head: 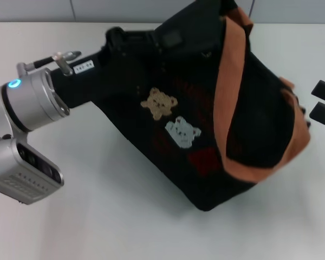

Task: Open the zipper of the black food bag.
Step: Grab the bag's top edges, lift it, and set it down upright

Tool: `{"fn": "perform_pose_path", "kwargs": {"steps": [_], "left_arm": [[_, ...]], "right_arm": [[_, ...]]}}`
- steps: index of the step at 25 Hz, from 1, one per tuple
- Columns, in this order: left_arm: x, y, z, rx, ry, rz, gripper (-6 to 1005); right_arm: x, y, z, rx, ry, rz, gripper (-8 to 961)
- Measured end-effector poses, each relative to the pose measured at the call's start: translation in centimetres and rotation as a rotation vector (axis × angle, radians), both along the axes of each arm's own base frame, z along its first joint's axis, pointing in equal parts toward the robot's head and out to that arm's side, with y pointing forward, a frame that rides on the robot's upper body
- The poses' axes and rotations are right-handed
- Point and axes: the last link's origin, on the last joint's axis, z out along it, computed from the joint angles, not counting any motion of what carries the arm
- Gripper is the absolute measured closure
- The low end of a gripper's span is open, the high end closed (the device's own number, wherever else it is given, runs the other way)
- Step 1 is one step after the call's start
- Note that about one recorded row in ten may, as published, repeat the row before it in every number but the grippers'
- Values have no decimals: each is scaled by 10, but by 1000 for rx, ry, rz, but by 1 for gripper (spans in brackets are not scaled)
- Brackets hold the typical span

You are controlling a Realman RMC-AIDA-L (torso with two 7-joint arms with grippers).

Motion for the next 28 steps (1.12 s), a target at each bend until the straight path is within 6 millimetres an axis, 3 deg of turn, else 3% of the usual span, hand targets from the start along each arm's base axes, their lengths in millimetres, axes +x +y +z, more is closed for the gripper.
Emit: {"fn": "perform_pose_path", "kwargs": {"steps": [4, 9, 12, 20, 22, 25, 28], "left_arm": [[0, 3, 6, 60, -9, -11, 899], [0, 4, 8, 78, -13, -12, 899], [1, 5, 9, 86, -17, -10, 899], [2, 6, 9, 94, -18, -19, 899], [3, 6, 9, 102, -19, -24, 899], [3, 5, 9, 113, -22, -31, 899], [3, 4, 9, 115, -22, -37, 899]], "right_arm": [[-3, -1, 1, -10, -6, 33, 271], [-12, -2, -10, -54, -48, 101, 481], [-15, 4, -23, -114, -98, 110, 548], [-22, 40, -46, -167, -177, -24, 725], [-34, 60, -62, -224, -222, -57, 812], [-45, 70, -76, -271, -262, -58, 943], [-65, 83, -99, -342, -334, -26, 956]]}}
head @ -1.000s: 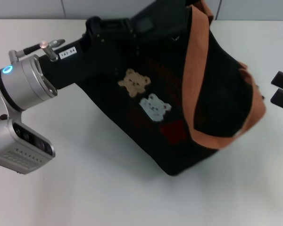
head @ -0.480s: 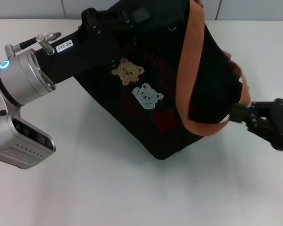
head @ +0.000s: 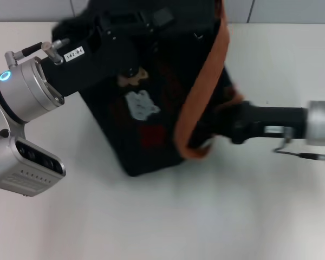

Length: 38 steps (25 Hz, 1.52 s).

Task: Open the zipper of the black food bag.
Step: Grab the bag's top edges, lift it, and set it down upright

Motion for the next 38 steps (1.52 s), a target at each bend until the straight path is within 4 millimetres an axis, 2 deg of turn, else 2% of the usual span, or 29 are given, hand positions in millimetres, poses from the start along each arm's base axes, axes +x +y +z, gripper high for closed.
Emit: {"fn": "perform_pose_path", "kwargs": {"steps": [4, 7, 10, 13, 16, 22, 25, 29, 31, 32, 35, 36, 38], "left_arm": [[0, -3, -1, -11, -6, -10, 899], [-1, -6, -7, -39, -4, -6, 899], [-6, -8, -13, -61, -3, 15, 899], [-6, -8, -13, -61, -3, 15, 899], [-14, -12, -19, -82, -6, 52, 899], [-23, -21, -31, -114, 14, 74, 899], [-23, -22, -33, -120, 20, 74, 899], [-24, -22, -33, -123, 23, 76, 901], [-24, -23, -33, -124, 22, 75, 903], [-24, -23, -33, -124, 22, 75, 903], [-24, -24, -34, -127, 22, 73, 906], [-24, -24, -34, -127, 22, 73, 906], [-25, -25, -35, -132, 24, 71, 906]], "right_arm": [[-24, 14, -26, -65, -71, 38, 956], [-32, 20, -40, -79, -123, 47, 956], [-32, 21, -45, -84, -140, 40, 955], [-24, 16, -41, -81, -114, 1, 955], [-9, 13, -31, -49, -65, -88, 955], [13, 3, -5, 12, 21, -165, 849], [22, -4, 6, 27, 75, -194, 716], [44, -19, 27, 79, 148, -252, 562], [62, -33, 51, 182, 239, -285, 497], [62, -33, 51, 182, 239, -285, 465], [66, -50, 72, 373, 364, -209, 404], [61, -57, 76, 459, 407, -138, 407], [58, -57, 74, 479, 412, -109, 412]]}}
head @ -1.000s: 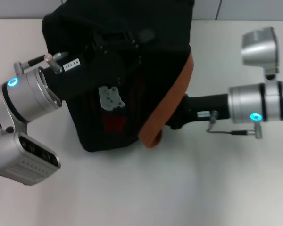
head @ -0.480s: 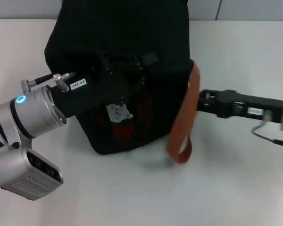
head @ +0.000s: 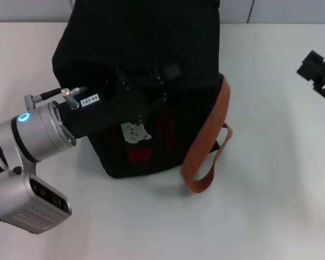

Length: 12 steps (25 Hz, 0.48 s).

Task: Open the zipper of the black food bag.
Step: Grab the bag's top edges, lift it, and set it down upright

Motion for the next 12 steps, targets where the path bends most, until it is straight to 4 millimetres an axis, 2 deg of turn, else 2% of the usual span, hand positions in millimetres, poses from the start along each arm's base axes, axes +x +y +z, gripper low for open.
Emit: {"fn": "perform_pose_path", "kwargs": {"steps": [3, 7, 12], "left_arm": [[0, -1, -1, -7, -1, -4, 906], [2, -3, -2, -11, -12, -2, 906], [2, -3, -2, -12, -16, -1, 906]], "right_arm": [[-12, 8, -10, 16, 4, 46, 419], [-31, 27, -25, -21, -14, 83, 508], [-43, 43, -38, -66, -35, 72, 620]]}}
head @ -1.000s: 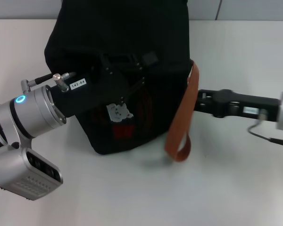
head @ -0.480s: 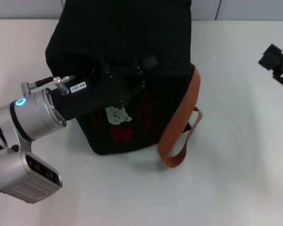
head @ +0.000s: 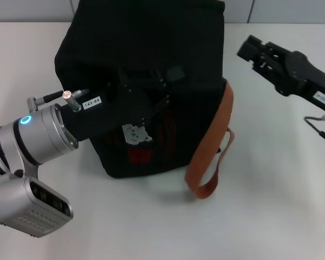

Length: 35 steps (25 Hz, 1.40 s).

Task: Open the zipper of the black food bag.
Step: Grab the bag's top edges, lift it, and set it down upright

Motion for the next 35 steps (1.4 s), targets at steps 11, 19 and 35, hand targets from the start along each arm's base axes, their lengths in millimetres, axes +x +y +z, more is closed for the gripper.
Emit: {"fn": "perform_pose_path", "kwargs": {"steps": [11, 19, 35], "left_arm": [[0, 1, 0, 1, 3, 0, 906], [1, 1, 0, 1, 3, -1, 906], [1, 2, 0, 3, 4, -4, 907]], "right_arm": [[-3, 11, -8, -41, -25, -43, 570], [-11, 18, -17, -91, -55, -38, 554], [-16, 30, -22, -141, -46, -99, 558]]}}
